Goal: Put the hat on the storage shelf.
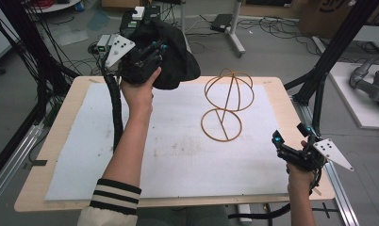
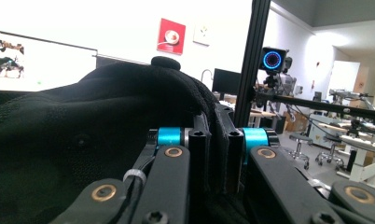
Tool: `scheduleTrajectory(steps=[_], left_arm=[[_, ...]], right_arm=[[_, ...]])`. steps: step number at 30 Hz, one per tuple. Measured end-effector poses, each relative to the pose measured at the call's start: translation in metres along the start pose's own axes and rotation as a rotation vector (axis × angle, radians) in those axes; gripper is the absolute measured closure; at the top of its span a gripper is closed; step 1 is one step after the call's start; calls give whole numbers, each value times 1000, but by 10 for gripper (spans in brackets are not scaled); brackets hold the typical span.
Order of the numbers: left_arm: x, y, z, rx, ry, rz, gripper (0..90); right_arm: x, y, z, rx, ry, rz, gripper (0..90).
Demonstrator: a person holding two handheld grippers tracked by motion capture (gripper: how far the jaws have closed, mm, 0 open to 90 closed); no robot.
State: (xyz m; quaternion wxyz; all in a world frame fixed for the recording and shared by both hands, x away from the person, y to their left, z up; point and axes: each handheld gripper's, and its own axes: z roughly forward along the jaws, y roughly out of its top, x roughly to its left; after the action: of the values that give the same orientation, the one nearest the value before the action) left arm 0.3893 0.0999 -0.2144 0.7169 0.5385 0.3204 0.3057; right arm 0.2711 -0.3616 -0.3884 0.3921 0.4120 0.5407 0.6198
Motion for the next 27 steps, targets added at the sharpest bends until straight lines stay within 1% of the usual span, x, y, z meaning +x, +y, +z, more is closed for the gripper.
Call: scheduleTrajectory(steps=[2, 3, 4, 7, 9, 10, 11, 12, 14, 16, 19, 20, 23, 24, 27], left_arm=[[-5, 3, 3, -10, -5, 5, 850], [-9, 6, 6, -22, -11, 10, 850], [-11, 7, 8, -35, -15, 5, 850], [-15, 7, 12, -58, -16, -18, 850], [-16, 7, 13, -55, -16, -20, 850], [-17, 5, 17, -61, -19, -41, 850], [-17, 5, 17, -61, -19, -41, 850], [-19, 3, 20, -68, -21, -62, 850], [-20, 2, 21, -70, -24, -64, 850], [-23, 1, 25, -89, -35, -90, 850], [-30, -1, 30, -108, -48, -114, 850], [-30, -1, 30, -108, -48, -114, 850], [-38, -4, 35, -105, -69, -110, 850], [-38, -4, 35, -105, -69, -110, 850], [-46, -8, 42, -117, -88, -133, 850]], right_arm=[[0, 0, 0, -1, -1, 0, 44], [0, 0, 0, -3, -1, 1, 44], [0, 0, 0, -2, -1, 2, 44], [0, -1, 1, -2, -1, 2, 44], [0, 0, 0, -2, 2, -1, 44], [1, 0, 0, -3, 3, -2, 44], [1, 0, 0, -2, 2, -1, 44], [1, 0, 0, -2, 2, -1, 44], [1, 0, 0, -3, 3, 1, 44], [1, -1, 0, -2, 0, 5, 44], [1, -1, 0, -1, 1, 1, 44], [1, -1, 0, -1, 1, 1, 44], [0, 0, -2, -1, 2, 1, 44], [0, 0, -2, -2, -1, 3, 44], [-1, 0, -4, -2, -2, -4, 44]])
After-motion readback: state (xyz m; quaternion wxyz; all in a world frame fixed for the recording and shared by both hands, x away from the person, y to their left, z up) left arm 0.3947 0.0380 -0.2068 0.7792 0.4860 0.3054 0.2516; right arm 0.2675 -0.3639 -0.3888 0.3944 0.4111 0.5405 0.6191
